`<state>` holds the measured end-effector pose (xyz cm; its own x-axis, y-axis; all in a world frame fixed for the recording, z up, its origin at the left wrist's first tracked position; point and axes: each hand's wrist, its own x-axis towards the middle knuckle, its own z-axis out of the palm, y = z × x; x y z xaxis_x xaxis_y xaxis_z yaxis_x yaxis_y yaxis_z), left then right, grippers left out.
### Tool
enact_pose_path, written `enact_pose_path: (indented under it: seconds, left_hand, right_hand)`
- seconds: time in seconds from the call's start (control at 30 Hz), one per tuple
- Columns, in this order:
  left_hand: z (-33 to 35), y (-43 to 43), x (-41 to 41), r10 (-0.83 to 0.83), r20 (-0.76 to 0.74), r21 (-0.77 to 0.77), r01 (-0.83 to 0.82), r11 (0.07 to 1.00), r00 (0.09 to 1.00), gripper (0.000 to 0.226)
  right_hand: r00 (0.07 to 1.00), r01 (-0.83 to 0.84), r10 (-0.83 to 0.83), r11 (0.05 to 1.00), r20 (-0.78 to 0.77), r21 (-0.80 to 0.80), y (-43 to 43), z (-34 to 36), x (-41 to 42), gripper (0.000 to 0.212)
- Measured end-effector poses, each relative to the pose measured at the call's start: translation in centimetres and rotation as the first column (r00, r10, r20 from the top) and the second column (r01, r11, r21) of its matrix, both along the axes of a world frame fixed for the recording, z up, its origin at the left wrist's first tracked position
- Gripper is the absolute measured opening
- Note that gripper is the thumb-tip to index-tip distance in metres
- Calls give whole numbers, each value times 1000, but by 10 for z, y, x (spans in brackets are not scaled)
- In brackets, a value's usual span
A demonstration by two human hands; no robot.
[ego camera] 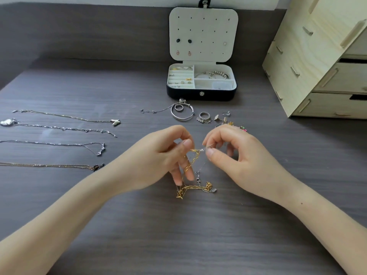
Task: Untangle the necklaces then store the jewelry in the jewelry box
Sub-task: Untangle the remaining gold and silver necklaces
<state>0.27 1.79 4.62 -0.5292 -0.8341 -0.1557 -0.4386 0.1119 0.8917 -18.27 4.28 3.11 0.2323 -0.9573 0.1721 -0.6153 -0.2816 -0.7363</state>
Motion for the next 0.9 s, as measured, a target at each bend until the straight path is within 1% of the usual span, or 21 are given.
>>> enact_pose_path:
  seconds: [0.07,0.13,0.17,0.2,0.27,0.33,0.4,0.47,0.53,0.63,0.7,0.8,0.9]
  left_hand:
    - [6,-5,-1,-26,92,-32,29,999,995,17]
    - [11,-12,0,-32,179,-77,46,996,983,20]
    - [14,-15,0,-30,217,-100,53,994,976,22]
    - [16,-19,1,-32,253,-127,66,990,967,23]
    - [20,-24,2,-43,352,-220,127,967,935,22]
    - [23,-29,2,-38,473,-323,214,922,880,20]
    - [22,-33,2,-24,537,-397,278,875,843,18]
    - [18,-38,0,1,545,-464,300,833,839,15]
    - [9,-44,-3,52,534,-559,306,770,844,20]
    - [-8,-53,-6,68,436,-679,278,680,897,26]
    - [-17,-55,-8,53,369,-730,254,634,928,28]
    - [-25,-55,-13,69,360,-755,247,608,931,22]
    - [-31,-52,-17,138,343,-789,206,579,929,29]
  right_hand:
    - [997,-32,27,997,69,70,-4,5,1,7]
    - [985,-109,84,981,153,161,-8,11,2,10]
    - [980,-144,110,967,167,209,-10,13,2,12]
    - [979,-171,137,954,151,246,-12,16,2,13]
    - [982,-189,181,943,54,274,-18,18,1,11]
    - [979,-165,190,949,-69,267,-25,19,0,10]
    - [973,-126,167,962,-158,242,-29,20,-1,11]
    - [968,-100,147,970,-206,222,-31,22,-2,13]
    - [956,-79,133,976,-261,205,-31,23,-4,13]
    - [940,-52,114,979,-322,195,-30,23,-6,11]
    - [943,-34,100,977,-317,208,-28,22,-6,10]
    - [954,7,54,980,-296,199,-25,20,-6,13]
    - [962,40,7,985,-274,165,-23,18,-7,15]
